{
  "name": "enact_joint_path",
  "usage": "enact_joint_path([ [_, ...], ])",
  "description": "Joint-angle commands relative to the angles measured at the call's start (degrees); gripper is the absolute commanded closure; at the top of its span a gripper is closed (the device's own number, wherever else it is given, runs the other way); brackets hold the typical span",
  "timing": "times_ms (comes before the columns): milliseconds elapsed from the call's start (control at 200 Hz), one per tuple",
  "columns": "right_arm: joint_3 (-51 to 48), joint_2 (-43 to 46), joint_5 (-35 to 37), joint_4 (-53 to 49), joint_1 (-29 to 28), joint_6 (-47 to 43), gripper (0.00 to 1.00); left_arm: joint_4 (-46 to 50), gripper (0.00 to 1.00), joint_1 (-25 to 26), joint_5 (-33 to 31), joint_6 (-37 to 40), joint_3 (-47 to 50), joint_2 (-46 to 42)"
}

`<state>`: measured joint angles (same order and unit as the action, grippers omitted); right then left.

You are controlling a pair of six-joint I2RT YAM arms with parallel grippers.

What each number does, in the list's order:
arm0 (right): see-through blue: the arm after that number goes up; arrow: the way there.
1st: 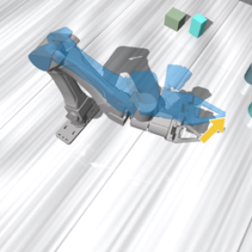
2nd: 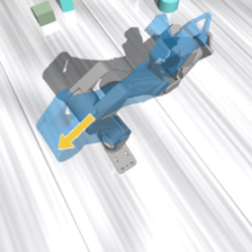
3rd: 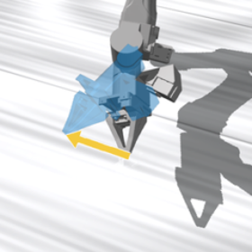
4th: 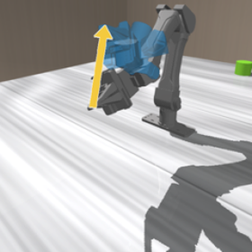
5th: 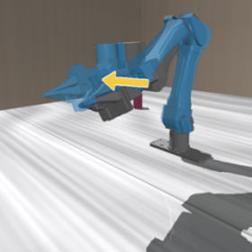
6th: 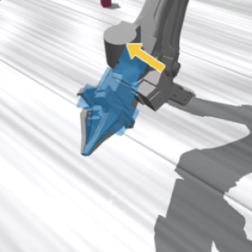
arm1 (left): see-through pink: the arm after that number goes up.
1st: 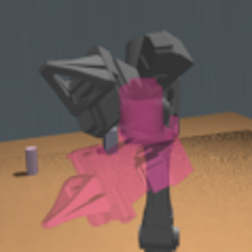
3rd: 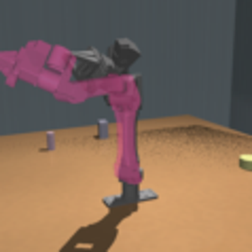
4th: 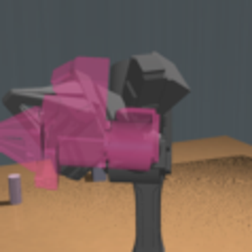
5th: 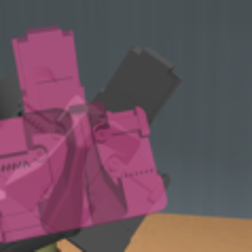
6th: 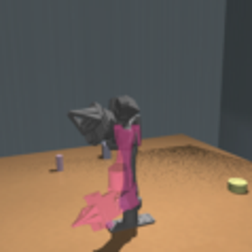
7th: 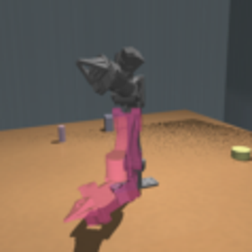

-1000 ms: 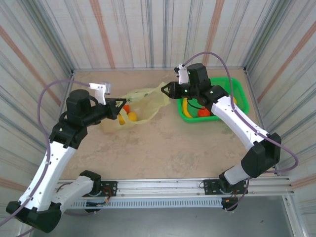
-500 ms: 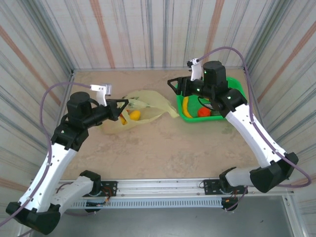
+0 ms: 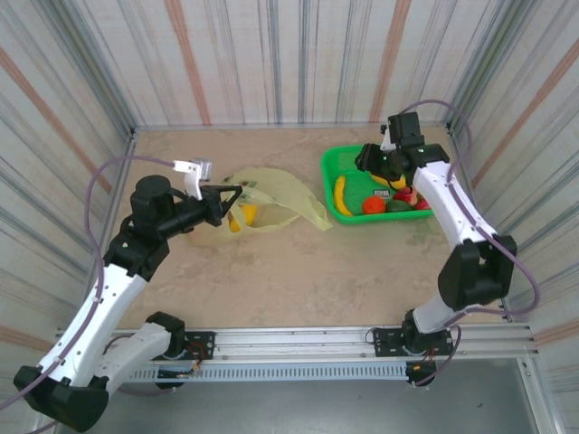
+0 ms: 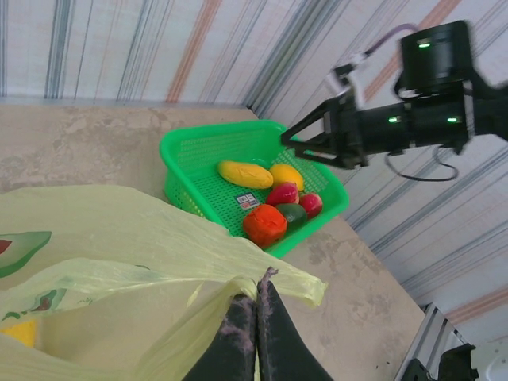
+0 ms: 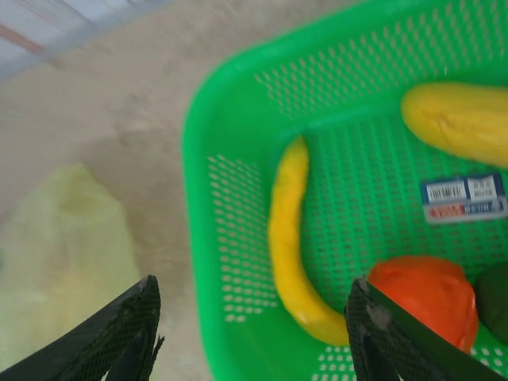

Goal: Place the fake fruits into the plastic bag and tie a complex knot

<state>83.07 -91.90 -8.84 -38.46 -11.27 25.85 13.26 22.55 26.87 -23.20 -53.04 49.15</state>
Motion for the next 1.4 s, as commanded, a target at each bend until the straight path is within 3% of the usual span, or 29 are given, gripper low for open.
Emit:
enact_joint_path([
  [0, 2.0, -5.0, 3.1, -5.2, -0.4, -2.7, 0.37, -1.2, 1.0, 0.9, -2.7, 2.3, 1.0, -0.9],
  [175, 5.5, -14.0, 1.2, -4.2, -0.9, -1.3, 0.38, 3.7, 1.0, 3.0, -8.6, 5.2, -0.2, -1.6],
  [481, 19.3, -30.6, -0.4, -8.1, -4.1, 0.3, 0.38, 5.2, 1.0, 3.7, -10.5, 6.4, -0.4, -2.0],
  [746, 20.0, -37.0, -1.4, -7.4, -4.0, -0.1, 0.46, 5.3, 1.0, 3.6, -11.0, 6.9, -0.1, -2.5],
  [887, 19.8, -37.6, -0.8, -6.8, -3.9, -0.5, 0.55, 5.3, 1.0, 3.6, -11.2, 6.9, 0.0, -2.1],
  [1092, 16.8, -33.5, -0.7, -4.0, -2.8, -0.3, 0.81, 5.3, 1.0, 3.6, -12.0, 7.2, 0.4, -2.1],
  [1393, 8.3, -17.8, -1.1, 5.1, -1.2, 1.1, 0.87, 5.0, 1.0, 3.2, -12.2, 7.3, 0.7, -1.8],
])
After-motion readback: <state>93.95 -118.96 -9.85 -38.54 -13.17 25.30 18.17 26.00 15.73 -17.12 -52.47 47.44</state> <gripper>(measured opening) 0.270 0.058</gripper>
